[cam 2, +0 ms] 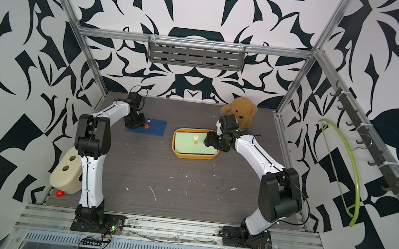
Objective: Put the sealed envelopes into the storage box
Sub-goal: Move the envelope to the center of the board.
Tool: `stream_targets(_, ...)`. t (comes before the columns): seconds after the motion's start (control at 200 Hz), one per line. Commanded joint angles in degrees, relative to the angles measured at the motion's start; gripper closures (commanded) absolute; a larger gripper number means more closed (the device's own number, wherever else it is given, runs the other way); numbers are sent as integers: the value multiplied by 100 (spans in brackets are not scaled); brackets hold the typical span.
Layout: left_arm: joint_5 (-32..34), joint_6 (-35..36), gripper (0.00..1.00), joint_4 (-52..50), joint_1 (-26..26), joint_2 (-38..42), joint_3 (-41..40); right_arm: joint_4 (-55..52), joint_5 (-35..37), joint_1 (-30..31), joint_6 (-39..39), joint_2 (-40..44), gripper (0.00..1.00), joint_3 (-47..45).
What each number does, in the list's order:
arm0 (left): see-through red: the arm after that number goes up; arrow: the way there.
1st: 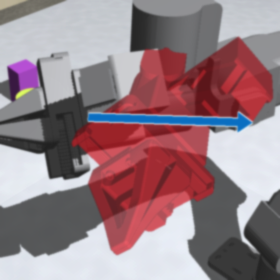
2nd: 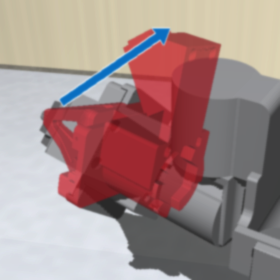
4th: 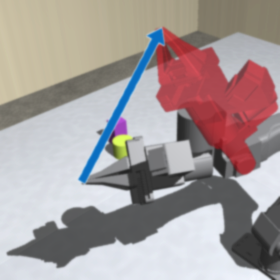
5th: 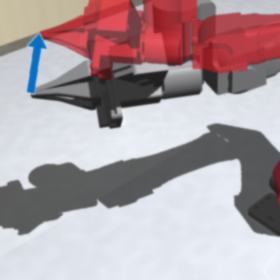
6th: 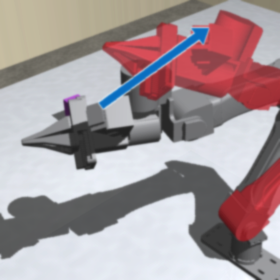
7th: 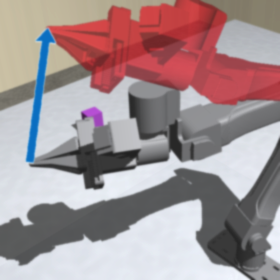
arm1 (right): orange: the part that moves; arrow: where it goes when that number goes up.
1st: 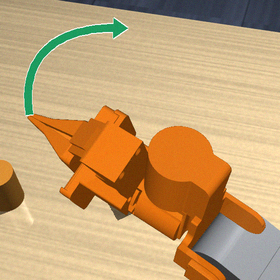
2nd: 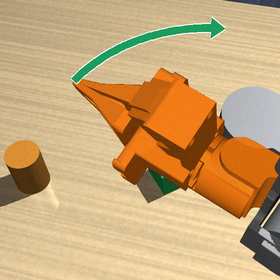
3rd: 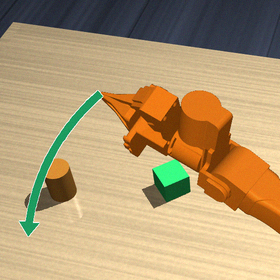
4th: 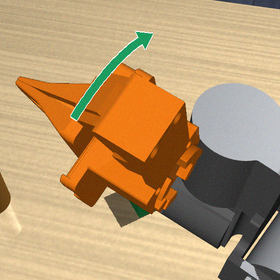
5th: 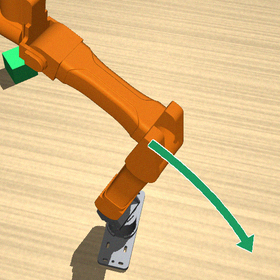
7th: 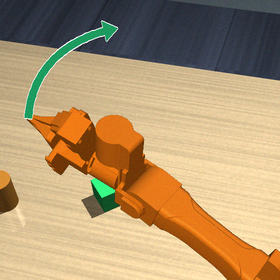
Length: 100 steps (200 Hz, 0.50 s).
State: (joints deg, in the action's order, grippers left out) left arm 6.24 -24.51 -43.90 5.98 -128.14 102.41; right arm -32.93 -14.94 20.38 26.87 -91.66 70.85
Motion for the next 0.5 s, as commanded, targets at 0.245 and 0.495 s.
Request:
stream_targets(0.245, 209, 290, 59, -486, 176, -155, -193, 38, -237, 79, 11, 219, 28, 205)
stream_targets(0.495, 393, 416, 60, -603, 305, 50, -565, -122, -264, 82, 33, 513, 27, 374)
